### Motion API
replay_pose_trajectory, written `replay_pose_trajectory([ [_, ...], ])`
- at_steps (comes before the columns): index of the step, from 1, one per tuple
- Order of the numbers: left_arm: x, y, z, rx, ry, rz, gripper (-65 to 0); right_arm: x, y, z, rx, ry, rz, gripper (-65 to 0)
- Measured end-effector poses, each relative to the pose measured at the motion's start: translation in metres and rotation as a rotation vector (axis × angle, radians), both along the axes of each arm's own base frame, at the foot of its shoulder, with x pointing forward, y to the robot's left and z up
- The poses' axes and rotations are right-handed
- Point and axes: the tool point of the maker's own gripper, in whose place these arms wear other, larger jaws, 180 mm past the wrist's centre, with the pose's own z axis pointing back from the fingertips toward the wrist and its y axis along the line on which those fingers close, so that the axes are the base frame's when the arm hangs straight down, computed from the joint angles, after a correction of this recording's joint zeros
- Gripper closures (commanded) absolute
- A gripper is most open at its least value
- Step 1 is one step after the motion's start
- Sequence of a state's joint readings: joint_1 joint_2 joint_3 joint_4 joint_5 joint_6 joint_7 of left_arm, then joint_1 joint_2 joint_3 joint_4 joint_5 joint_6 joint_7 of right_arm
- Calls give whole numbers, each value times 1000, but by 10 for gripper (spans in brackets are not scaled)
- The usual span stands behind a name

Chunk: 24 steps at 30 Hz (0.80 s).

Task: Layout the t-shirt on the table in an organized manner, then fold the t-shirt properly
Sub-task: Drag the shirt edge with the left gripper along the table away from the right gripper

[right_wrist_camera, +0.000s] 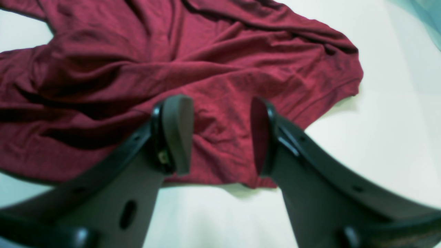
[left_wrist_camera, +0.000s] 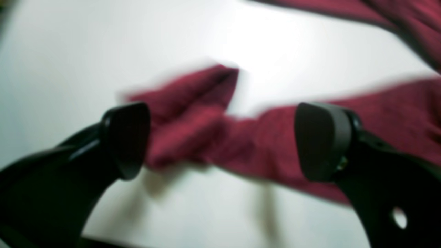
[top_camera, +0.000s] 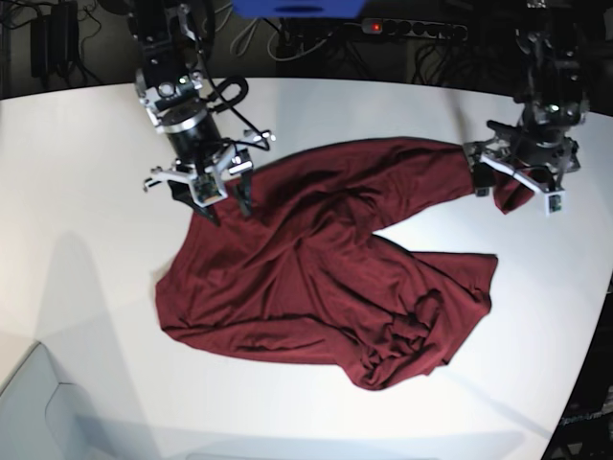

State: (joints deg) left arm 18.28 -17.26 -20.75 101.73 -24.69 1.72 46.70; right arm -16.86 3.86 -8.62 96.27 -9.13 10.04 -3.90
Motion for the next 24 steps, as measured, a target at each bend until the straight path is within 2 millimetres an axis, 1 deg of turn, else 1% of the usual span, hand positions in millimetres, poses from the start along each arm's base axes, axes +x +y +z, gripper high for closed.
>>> replay_pose_trajectory([
  [2,-2,9,5,-91,-6,72,-650,-3,-7,-3,-14,8,-6,-281],
  [5,3,21,16,-145,-65,150,-650,-4,-16,-6,-41,14,-3,-281],
  [7,9,29,23,-149,-92,193,-650,2,-14,-2,-41,1,0,-281],
  [9,22,29,33,-170,-141,213,-650,12,-13,2,-37,-21,2,-281],
  [11,36,27,43,-175,-178,202,-650,19,-15,0,-39,-20,-5,-281],
  [13,48,28,52,-179,-208,201,-650,20,-18,-9,-45,0,-9,-281],
  [15,65,27,61,-186,-244,195,-650,16,-19,-28,-47,48,-10,-281],
  [17,80,21,57,-204,-241,182,-650,11,-22,-51,-60,115,-14,-281],
  [19,91,12,46,-242,-207,166,-650,7,-29,-66,-71,152,-22,-281],
  [22,110,4,30,-266,-161,157,-650,8,-47,-73,-61,140,-56,-281],
  [24,123,1,18,-231,-117,150,-650,11,-63,-73,-63,133,-94,-281],
])
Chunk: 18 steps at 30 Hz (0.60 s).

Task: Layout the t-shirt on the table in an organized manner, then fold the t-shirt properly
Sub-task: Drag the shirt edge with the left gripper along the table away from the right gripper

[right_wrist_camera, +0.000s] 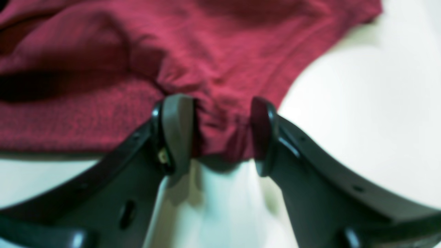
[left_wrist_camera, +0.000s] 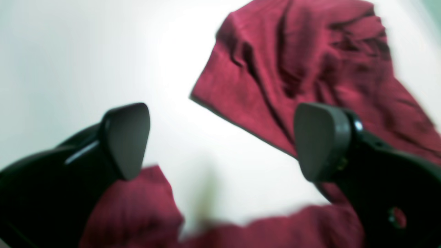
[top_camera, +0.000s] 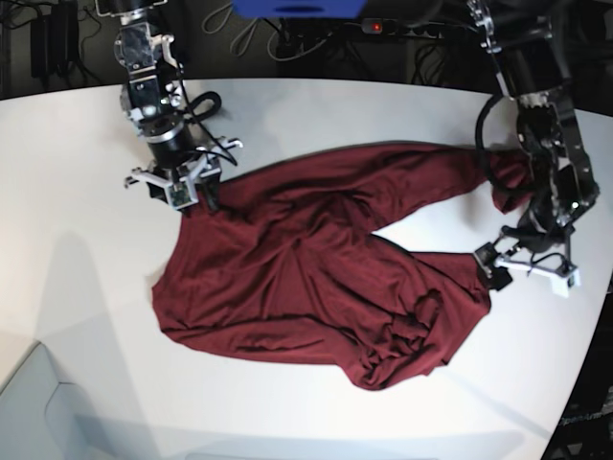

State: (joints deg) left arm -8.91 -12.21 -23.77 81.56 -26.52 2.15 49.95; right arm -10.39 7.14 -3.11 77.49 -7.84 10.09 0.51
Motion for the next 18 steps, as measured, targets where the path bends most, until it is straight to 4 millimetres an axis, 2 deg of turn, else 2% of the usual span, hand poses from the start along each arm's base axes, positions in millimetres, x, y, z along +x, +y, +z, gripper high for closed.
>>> replay_pose_trajectory([
  [4,30,-20,-12,57,-9,-32,-650,-3,-38,-1,-18,4,-98,-281],
  [8,29,-45,-53,86,61,-68,-650,-11,-66,0,-32,0,-167,-281],
  [13,50,-52,-63,170,12,-89,-650,-23,-99,0,-56,7,-251,-281],
  [16,53,-52,-70,208,-26,-90,-650,-26,-111,1,-67,9,-278,-281],
  [18,54,-48,-72,221,-34,-86,-650,-28,-128,3,-92,14,-302,-281],
])
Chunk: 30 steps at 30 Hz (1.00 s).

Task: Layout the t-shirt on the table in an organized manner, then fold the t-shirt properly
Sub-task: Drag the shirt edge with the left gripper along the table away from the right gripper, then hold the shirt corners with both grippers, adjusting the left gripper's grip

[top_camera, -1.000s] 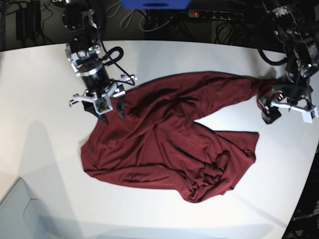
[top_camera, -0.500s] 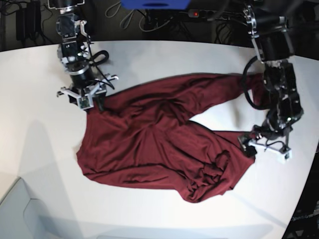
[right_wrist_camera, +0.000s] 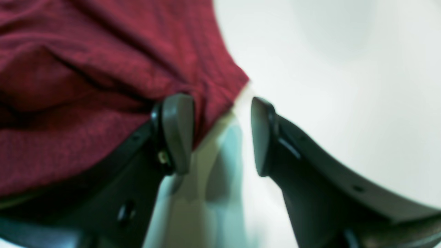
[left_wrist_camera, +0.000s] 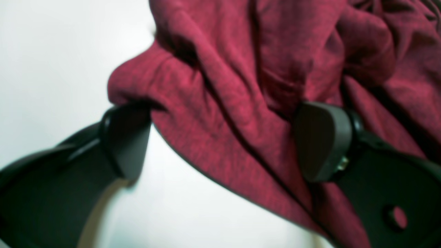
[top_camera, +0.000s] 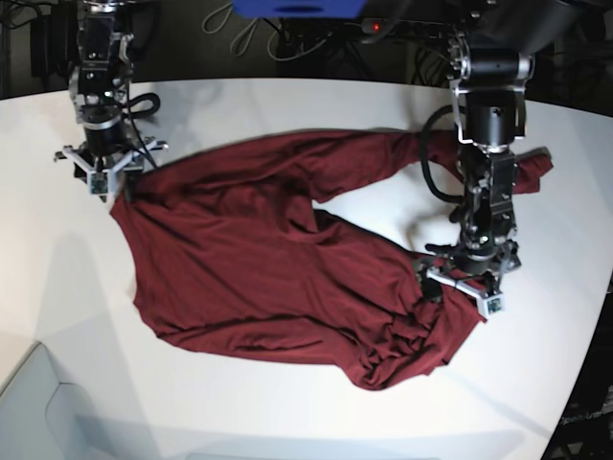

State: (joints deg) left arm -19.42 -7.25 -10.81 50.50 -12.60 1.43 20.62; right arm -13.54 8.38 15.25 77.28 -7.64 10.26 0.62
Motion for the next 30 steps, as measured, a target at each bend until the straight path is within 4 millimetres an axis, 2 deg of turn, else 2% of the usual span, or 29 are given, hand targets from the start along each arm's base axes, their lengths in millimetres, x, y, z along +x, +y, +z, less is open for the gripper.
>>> replay_pose_trajectory([
  [2,-1,6,-1,0,11,0,-650,-4,-17,1,-19,11,-33,-281],
  [5,-8,26,-3,26,24,6,-650,-8,-31,3,-32,12,-70,-281],
  [8,-25,54,-7,90,28,22,-650,-10,-34,3,-36,19,-80,-281],
  [10,-32,64,-8,110,36,36,-650,-9,-34,3,-36,19,-79,-281],
  [13,-36,66,-10,117,32,38,-613,-9,-33,2,-33,17,-80,-281],
  [18,-38,69,-10,116,29,50,-456,-9,-33,2,-34,16,-84,-281],
  [22,-38,69,-10,116,30,51,-367,-9,-33,2,-34,17,-84,-281],
  [27,-38,68,-11,118,30,48,-351,-10,-33,2,-34,16,-84,-281],
  [30,-38,68,-11,118,30,48,-308,-10,-33,2,-34,17,-84,-280],
])
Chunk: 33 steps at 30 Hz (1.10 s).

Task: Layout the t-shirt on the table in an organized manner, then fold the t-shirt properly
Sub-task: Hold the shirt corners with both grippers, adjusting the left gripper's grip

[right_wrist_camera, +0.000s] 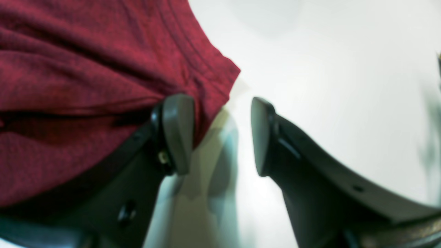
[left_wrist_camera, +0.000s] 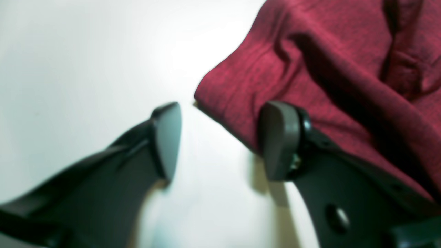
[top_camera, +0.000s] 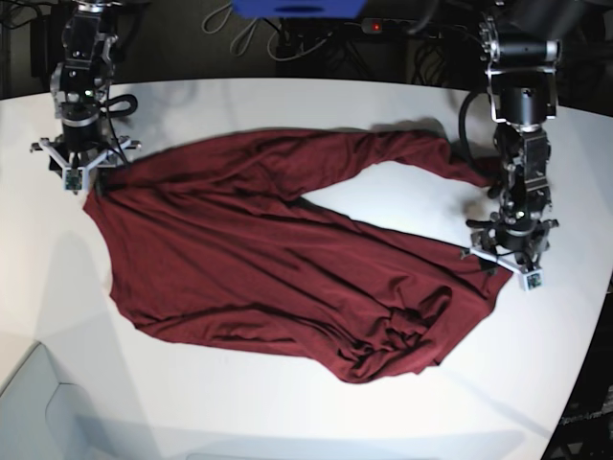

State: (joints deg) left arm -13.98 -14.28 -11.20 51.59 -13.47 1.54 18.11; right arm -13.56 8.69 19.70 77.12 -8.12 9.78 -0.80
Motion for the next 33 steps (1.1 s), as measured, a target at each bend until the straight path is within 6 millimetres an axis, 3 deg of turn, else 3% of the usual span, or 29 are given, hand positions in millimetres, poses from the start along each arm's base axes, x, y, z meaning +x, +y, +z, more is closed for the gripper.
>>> replay_pose_trajectory([
  [3,0,0,0,-1,1,1,-204,-1,0,0,0,1,0,-280],
  [6,0,0,0,-1,1,0,-14,-1,0,0,0,2,0,-280],
  [7,0,0,0,-3,1,3,0,-1,0,0,0,0,1,-280],
  [9,-2,0,-1,-7,1,8,-21,-1,0,0,0,-1,0,-279],
  [13,-13,-6,1,-12,1,-9,0,-1,0,0,0,-1,-1,-279],
  [20,-54,-42,23,-20,12,-104,0,-2,1,-1,1,-1,-1,-279],
  [22,-51,-48,45,-6,-48,-122,0,-2,1,-1,2,-2,-1,-278],
  [25,-41,-38,81,4,-120,-102,0,-2,1,0,2,-2,2,-278],
  [29,-47,-27,91,-9,-65,-69,0,-2,1,-1,1,-1,1,-278],
  [33,-31,-31,111,-19,-94,-77,0,-2,1,-1,2,-1,1,-278],
])
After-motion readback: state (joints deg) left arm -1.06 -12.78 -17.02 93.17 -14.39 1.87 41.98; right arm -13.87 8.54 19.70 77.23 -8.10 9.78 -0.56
